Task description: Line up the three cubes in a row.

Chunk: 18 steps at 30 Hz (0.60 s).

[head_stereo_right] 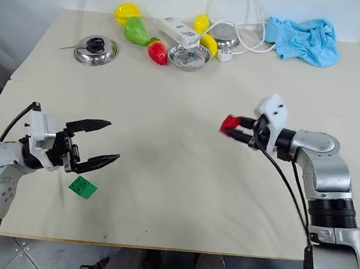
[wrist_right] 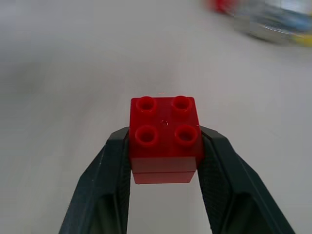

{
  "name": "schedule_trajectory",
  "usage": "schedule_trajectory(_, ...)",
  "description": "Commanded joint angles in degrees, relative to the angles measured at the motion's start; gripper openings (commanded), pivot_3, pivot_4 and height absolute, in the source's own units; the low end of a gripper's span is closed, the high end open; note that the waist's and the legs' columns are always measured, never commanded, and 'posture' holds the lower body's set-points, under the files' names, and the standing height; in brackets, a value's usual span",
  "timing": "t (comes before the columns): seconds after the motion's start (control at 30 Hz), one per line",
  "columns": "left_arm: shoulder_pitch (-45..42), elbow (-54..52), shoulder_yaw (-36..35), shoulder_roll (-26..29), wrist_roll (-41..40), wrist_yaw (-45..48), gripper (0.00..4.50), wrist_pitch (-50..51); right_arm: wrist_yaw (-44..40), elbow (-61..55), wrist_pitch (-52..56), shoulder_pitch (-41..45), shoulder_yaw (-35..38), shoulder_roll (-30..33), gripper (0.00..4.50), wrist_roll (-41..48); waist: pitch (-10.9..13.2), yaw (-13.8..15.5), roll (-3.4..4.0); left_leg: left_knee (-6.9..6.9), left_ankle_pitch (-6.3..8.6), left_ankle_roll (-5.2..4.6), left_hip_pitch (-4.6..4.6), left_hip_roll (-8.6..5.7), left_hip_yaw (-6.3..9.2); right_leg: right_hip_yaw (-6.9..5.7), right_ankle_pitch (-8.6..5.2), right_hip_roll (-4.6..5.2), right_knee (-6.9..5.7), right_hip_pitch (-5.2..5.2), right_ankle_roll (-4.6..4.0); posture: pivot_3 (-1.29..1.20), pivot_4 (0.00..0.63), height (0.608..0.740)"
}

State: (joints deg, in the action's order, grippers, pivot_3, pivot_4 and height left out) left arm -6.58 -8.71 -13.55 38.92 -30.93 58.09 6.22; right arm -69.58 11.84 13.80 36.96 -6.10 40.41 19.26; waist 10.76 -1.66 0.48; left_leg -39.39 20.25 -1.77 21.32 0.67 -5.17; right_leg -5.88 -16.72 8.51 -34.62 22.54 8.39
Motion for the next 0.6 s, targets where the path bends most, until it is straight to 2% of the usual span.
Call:
schedule_trajectory(0.03, 1.0, -1.8, -1.8, 0.0, -0.1, -0.6, 4.5, -1.2, -16.6, 11.1, -18.9, 2.3, -5.8, -0.1, 1.49, -4.7, 0.0, 0.0, -0.03, 0.0, 0.0, 0.0, -0.02, -0.02, -0.05, 0.0, 0.0, 0.01, 0.01, -0.02, 0.01, 0.0, 0.15, 0.74)
schedule_trajectory(0.1, 1.5, -2.0, -1.9, 0.1, -0.1, -0.7, 4.5, -1.3, -20.4, 19.0, -23.9, 5.3, -7.2, -1.8, 1.49, -6.1, 0.0, 0.0, -0.04, -0.04, 0.0, 0.0, -0.02, -0.03, -0.07, 0.01, 0.01, 0.03, -0.01, -0.02, 0.02, 0.0, 0.15, 0.74)
schedule_trajectory(0.3, 3.2, -3.5, -3.4, 0.6, -0.7, -1.4, 4.5, -0.9, -22.8, 37.2, -36.0, 12.8, -7.9, -5.4, 1.49, -10.1, 0.0, -0.3, -0.04, -0.27, 0.0, 0.01, -0.02, 0.07, 0.0, 0.01, 0.02, 0.04, -0.15, -0.06, 0.02, 0.0, 0.15, 0.74)
schedule_trajectory(0.4, 3.8, -3.7, -3.9, 0.7, -0.7, -1.4, 4.5, -0.7, -22.9, 42.0, -38.4, 15.1, -8.5, -5.6, 1.49, -9.7, 0.0, -0.3, -0.04, -0.41, 0.0, 0.01, -0.04, 0.1, 0.02, 0.01, 0.03, 0.04, -0.23, -0.1, -0.01, 0.0, 0.15, 0.74)
schedule_trajectory(0.53, 3.9, -3.9, -4.4, 1.1, -0.9, -1.5, 4.5, -0.2, -22.9, 44.8, -35.6, 17.1, -11.5, -4.5, 1.49, -7.5, 0.0, -0.1, -0.04, -0.61, 0.0, 0.01, -0.04, 0.12, 0.06, 0.03, 0.09, 0.07, -0.38, -0.14, -0.1, 0.0, 0.15, 0.74)
schedule_trajectory(0.57, 4.0, -4.0, -4.5, 1.2, -1.1, -1.5, 4.5, 0.2, -22.9, 45.0, -35.9, 17.3, -11.3, -4.6, 2.22, -6.8, 0.0, -0.1, -0.04, -0.64, 0.0, 0.01, -0.04, 0.13, 0.07, 0.03, 0.11, 0.08, -0.39, -0.14, -0.13, 0.0, 0.15, 0.74)
schedule_trajectory(0.6, 4.1, -4.0, -4.6, 1.3, -1.2, -1.5, 4.5, 0.5, -22.9, 45.3, -37.1, 17.5, -10.7, -4.9, 2.47, -6.4, 0.0, -0.1, -0.04, -0.64, 0.0, 0.01, -0.04, 0.13, 0.08, 0.03, 0.12, 0.09, -0.4, -0.13, -0.14, 0.0, 0.15, 0.74)
